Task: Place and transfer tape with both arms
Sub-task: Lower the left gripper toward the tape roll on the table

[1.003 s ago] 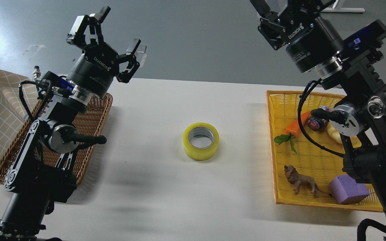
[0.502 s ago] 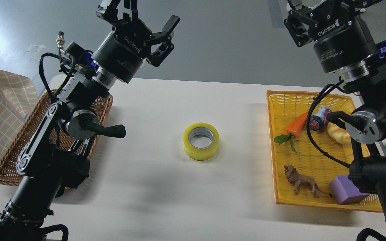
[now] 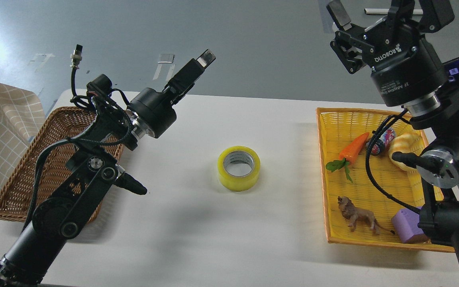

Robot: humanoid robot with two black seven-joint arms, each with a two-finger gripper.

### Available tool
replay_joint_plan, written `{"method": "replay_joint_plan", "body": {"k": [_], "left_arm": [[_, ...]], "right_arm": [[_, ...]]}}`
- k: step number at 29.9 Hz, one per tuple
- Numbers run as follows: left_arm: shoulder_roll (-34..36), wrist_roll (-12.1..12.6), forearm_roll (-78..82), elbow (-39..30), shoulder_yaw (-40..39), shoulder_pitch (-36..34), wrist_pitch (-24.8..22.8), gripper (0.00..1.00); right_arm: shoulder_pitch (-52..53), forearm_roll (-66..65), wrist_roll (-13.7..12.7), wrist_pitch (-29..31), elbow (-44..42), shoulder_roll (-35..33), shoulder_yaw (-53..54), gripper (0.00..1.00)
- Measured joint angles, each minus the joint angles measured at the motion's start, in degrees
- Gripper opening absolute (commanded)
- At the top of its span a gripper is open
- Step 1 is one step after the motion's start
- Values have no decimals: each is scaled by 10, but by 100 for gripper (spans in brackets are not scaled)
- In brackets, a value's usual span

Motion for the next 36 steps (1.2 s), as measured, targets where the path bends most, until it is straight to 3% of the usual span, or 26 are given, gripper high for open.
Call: {"method": "replay_joint_plan", "body": {"k": [8, 14, 27, 36], "left_arm": [[12, 16, 261, 52, 60, 41, 20, 99], [15, 52, 275, 69, 123, 29, 33, 99], [52, 55, 275, 153, 249, -76, 33, 99], [29, 57, 275, 183, 274, -80, 33, 99]], "right_arm": [[-3, 0, 0, 25, 0, 1, 0, 100], [-9, 0, 0, 26, -3, -1, 0, 100], [-27, -1, -1, 26, -6, -7, 1, 100], [-32, -2, -1, 22, -9, -13, 11, 100]]}}
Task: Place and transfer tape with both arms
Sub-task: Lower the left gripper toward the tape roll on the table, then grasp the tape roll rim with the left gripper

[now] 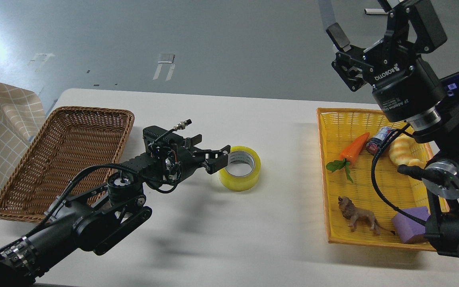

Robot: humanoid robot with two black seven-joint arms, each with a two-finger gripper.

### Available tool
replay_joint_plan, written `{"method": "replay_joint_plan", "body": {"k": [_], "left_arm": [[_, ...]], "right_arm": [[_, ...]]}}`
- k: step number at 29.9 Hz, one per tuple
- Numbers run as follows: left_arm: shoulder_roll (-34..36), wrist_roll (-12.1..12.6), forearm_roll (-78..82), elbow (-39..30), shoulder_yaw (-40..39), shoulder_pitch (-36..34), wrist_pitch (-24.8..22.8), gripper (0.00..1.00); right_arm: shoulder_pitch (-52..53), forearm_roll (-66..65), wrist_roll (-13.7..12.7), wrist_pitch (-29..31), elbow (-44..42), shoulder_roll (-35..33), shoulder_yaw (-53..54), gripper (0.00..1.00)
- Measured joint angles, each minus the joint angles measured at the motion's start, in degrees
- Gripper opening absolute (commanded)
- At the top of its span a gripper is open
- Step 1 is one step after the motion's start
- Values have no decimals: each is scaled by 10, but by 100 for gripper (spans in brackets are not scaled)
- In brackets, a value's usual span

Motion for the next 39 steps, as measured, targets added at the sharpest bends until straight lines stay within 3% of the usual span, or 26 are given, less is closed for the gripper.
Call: {"method": "replay_joint_plan", "body": {"k": [6, 15, 24, 29, 33, 35, 39], "left_arm": [[-34, 4, 0, 4, 1, 1, 1, 98], [-49, 42, 0, 4, 3, 2, 0, 99], [-51, 49, 0, 9, 12, 11, -1, 98], [-61, 81, 0, 23, 13, 26, -1, 98], [-67, 87, 0, 39, 13, 23, -1, 95], [-68, 88, 0, 48, 13, 19, -1, 86], [-74, 91, 0, 63, 13, 12, -1, 58]], "right_arm": [[-1, 0, 0, 0, -4, -1, 3, 100], [-10, 0, 0, -1, -7, -1, 7, 100], [-22, 0, 0, -2, -8, -1, 21, 100], [-28, 0, 0, -2, -7, -1, 23, 100], [-36, 0, 0, -2, -7, -1, 23, 100], [-39, 0, 0, -2, -7, -1, 23, 100], [-45, 0, 0, -2, -7, -1, 28, 100]]}}
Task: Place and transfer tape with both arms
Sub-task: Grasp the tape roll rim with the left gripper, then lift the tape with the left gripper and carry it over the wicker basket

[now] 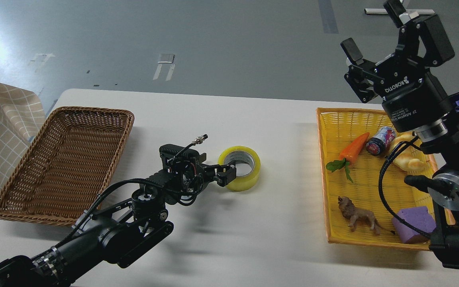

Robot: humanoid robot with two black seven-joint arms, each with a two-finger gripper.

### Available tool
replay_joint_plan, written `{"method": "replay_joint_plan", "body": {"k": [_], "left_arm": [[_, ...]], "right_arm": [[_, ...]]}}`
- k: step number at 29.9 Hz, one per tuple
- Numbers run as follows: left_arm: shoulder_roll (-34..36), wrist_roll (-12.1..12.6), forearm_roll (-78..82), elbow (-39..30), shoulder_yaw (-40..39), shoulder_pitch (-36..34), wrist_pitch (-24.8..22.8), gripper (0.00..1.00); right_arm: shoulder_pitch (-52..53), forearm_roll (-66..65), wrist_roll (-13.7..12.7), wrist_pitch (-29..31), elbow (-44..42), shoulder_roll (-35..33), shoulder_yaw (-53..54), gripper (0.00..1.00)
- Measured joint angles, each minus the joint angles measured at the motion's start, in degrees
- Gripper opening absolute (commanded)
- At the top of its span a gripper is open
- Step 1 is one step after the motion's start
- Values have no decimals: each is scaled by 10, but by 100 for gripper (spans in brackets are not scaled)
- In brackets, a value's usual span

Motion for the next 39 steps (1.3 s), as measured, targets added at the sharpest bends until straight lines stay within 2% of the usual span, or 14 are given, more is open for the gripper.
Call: {"method": "replay_joint_plan", "body": {"k": [1, 6, 8, 12, 13, 20, 25, 30, 36, 39], "left_arm": [[0, 0, 0, 1, 0, -1, 0, 49], [3, 0, 0, 3, 0, -8, -8, 42], [4, 0, 0, 3, 0, -10, -9, 36], [4, 0, 0, 3, 0, -12, -10, 11], [4, 0, 0, 3, 0, -13, -11, 9], [5, 2, 0, 0, 0, -17, -23, 7], [5, 2, 0, -3, 0, -19, -24, 1], [7, 0, 0, -6, 0, -25, -24, 0], [26, 0, 0, -21, -3, -65, -24, 0], [40, 0, 0, -36, -4, -111, -26, 0]], "right_arm": [[-2, 0, 0, 0, 0, 0, 2, 100], [-11, 0, 0, 0, -5, 0, 6, 100], [-13, 0, 0, 0, -7, 0, 7, 100], [-16, -1, 0, 0, -10, 0, 7, 100], [-16, -1, 0, 0, -11, 0, 7, 100], [-21, -1, 1, 0, -19, 0, 7, 100], [-24, -1, 0, 0, -27, 0, 7, 100], [-24, -1, 0, 0, -30, 0, 8, 100], [-23, 0, 0, 0, -30, 1, 8, 100], [-20, 0, 0, 0, -31, 1, 8, 100]]}}
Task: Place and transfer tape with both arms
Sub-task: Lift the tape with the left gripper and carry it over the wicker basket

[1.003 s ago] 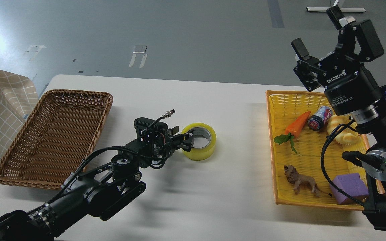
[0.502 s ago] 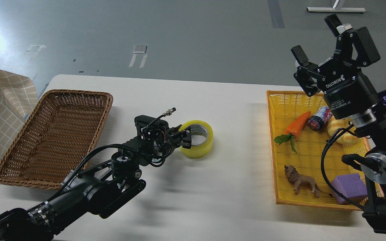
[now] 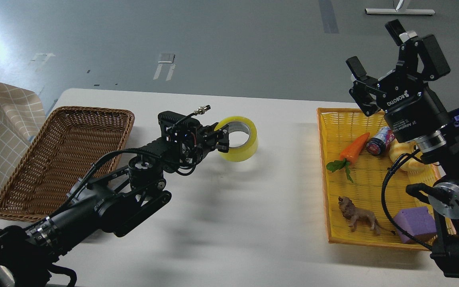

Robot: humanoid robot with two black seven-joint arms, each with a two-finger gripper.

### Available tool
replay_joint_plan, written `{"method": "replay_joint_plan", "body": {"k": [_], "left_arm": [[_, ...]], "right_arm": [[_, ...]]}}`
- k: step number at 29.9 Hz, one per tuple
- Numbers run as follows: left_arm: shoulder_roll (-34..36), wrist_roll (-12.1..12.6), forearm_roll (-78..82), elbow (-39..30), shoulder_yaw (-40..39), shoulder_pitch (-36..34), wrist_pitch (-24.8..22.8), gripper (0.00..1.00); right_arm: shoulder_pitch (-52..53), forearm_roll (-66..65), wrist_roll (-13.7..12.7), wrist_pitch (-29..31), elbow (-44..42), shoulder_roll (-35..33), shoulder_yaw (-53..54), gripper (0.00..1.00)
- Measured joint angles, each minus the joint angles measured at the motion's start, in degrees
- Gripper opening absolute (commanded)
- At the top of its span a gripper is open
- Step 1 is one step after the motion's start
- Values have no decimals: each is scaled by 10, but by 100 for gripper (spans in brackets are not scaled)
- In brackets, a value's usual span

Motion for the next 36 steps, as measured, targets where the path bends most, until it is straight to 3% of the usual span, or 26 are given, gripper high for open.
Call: {"method": "replay_joint_plan", "body": {"k": [8, 22, 26, 31, 36], "left_arm": [[108, 1, -52, 3, 2, -73, -1, 0], [348, -9, -144, -2, 2, -61, 25, 0], [401, -35, -168, -3, 4, -23, 41, 0], [450, -79, -178, -3, 4, 57, 98, 0], [465, -113, -180, 2, 4, 117, 141, 0]], "right_arm": [[4, 0, 0, 0, -8, 0, 0, 100], [1, 0, 0, 2, -17, 1, -6, 100], [3, -1, 0, 3, -20, -2, -6, 100], [5, -1, 0, 3, -24, -2, -6, 100], [7, -1, 0, 3, -28, -2, -6, 100]]}}
